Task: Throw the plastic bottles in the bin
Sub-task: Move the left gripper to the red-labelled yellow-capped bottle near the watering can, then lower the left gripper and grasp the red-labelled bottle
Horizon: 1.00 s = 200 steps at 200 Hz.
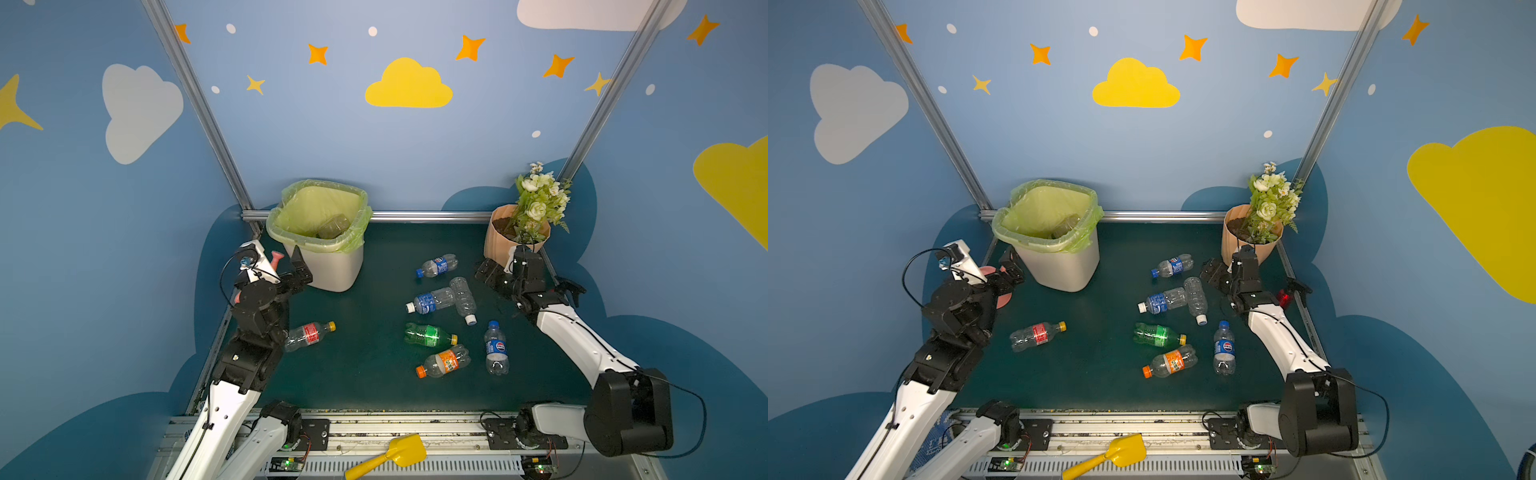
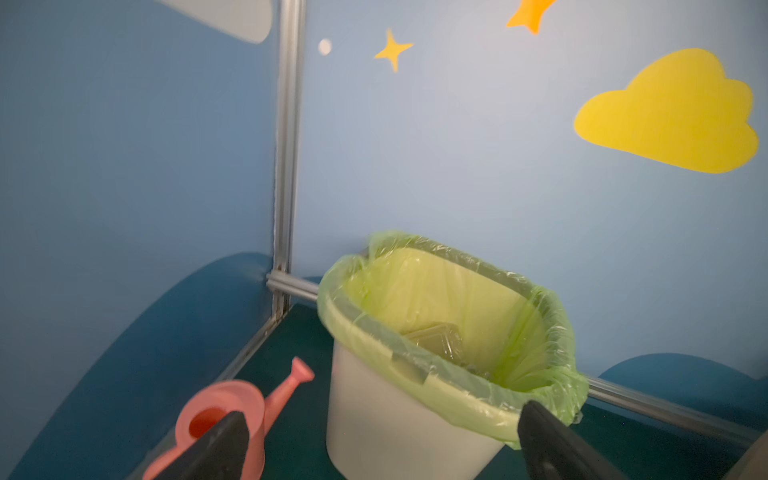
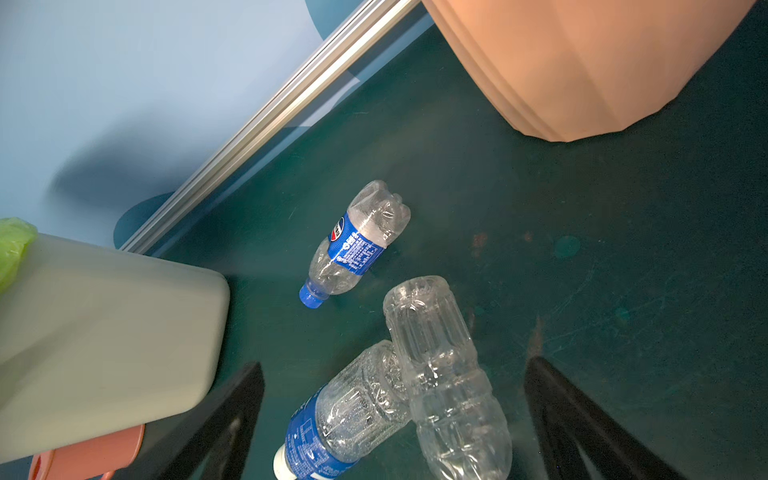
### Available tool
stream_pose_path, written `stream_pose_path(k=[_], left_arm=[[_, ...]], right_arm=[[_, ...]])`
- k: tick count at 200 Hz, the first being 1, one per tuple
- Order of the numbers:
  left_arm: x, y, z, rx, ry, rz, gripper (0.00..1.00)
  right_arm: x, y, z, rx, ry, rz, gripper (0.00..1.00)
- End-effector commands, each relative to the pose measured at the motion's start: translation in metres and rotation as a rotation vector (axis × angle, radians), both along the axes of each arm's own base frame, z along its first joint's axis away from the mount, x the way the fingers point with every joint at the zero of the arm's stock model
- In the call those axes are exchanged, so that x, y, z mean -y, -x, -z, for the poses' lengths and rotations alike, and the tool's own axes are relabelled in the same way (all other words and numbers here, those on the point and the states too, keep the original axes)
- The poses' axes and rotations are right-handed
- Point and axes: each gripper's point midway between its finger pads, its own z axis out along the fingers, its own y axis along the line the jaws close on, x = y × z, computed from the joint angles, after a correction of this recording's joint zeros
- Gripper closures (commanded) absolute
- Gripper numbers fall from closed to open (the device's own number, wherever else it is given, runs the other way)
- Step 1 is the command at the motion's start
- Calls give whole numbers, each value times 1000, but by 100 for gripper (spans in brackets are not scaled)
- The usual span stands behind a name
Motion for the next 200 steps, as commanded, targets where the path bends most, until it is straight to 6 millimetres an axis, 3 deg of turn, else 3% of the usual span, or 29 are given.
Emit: stream_pose_path(k=[1, 48, 97, 162, 200], left_arm=[[-28, 27, 58, -133, 212, -200, 0], [-43, 66, 128, -180, 503, -369, 0], [-20, 69, 192, -302, 716, -413, 0], [8, 63, 254, -425, 875, -467, 0], [8, 51, 261, -386, 883, -480, 0]], right_arm=[[-4, -7, -8, 27, -25, -11, 3], [-4, -8, -5, 22, -21, -11, 3], [-6, -10, -3, 14, -29, -19, 3], [-6, -10, -3, 14, -27, -17, 3], [-6, -11, -2, 9, -26, -19, 3]])
